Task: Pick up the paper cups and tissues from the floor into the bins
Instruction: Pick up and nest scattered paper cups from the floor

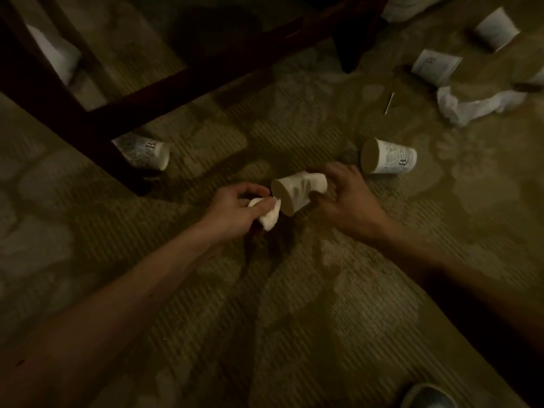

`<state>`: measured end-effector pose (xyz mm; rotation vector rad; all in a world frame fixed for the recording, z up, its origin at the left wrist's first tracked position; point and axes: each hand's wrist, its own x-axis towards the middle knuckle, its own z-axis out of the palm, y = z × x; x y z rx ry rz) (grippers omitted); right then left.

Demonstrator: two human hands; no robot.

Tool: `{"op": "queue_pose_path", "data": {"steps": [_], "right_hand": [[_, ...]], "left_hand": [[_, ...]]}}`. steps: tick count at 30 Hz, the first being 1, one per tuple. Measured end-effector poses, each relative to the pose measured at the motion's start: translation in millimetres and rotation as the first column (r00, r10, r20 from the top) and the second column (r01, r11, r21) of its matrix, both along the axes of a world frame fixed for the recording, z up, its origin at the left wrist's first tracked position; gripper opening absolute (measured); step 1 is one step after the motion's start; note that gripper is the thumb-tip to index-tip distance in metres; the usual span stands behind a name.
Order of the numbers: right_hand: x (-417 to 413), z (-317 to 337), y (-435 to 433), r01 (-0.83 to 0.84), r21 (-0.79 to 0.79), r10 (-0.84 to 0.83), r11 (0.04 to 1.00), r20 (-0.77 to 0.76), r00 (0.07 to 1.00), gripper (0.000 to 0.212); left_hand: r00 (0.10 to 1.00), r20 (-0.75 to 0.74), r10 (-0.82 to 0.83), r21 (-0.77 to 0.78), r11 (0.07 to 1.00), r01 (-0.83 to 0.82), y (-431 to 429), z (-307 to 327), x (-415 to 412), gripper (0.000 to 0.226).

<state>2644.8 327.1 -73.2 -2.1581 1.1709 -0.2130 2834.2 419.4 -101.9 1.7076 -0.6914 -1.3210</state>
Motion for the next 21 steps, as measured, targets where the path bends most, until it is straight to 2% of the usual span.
{"op": "queue_pose_path", "data": {"steps": [2,4,7,9,11,13,15,16,19,21], "right_hand": [[5,-12,-11,-0.190,-0.043,0.177,0.981,-0.205,0.963,0.069],[11,-25,-20,-0.278,0.006,0.268,0.961,-0.288,0.920,0.081],[16,-43,-26,-0.308,-0.085,0.274,0.948,-0.282,0.919,0.079],[13,-49,-26,-0.259,-0.111,0.229,0.959,-0.229,0.946,0.077],[6,-52,-25,-0.154,-0.037,0.147,0.987,-0.145,0.978,0.072],[-2,-47,-24,0.017,0.141,-0.012,0.990,-0.041,0.999,0.062],[-8,-38,-22,0.176,0.387,-0.220,0.905,0.073,0.973,0.048],[-11,-33,-21,0.215,0.460,-0.298,0.861,0.113,0.948,0.043],[-21,-17,-18,0.241,0.627,-0.470,0.741,0.228,0.852,0.039],[-28,-9,-17,0.213,0.734,-0.556,0.645,0.260,0.790,0.046]], "left_hand": [[0.999,-0.005,0.040,0.035,0.999,-0.039,-6,-3,-4,0.012],[0.996,-0.017,0.082,0.069,0.994,-0.080,-12,-3,-7,0.014],[0.996,-0.035,0.082,0.075,0.994,-0.079,-19,-3,-11,0.012],[0.996,-0.018,0.085,0.087,0.993,-0.083,-24,-2,-13,0.016],[0.997,0.002,0.083,0.102,0.991,-0.082,-28,-3,-13,0.021],[0.998,0.004,0.060,0.112,0.992,-0.060,-32,-2,-13,0.021],[0.999,0.028,0.021,0.148,0.989,-0.025,-37,-1,-18,0.027],[0.999,0.049,0.015,0.169,0.985,-0.023,-40,1,-22,0.031],[0.995,0.092,0.025,0.193,0.980,-0.042,-50,6,-35,0.027],[0.996,0.091,-0.025,0.217,0.976,0.005,-57,16,-45,0.020]]}}
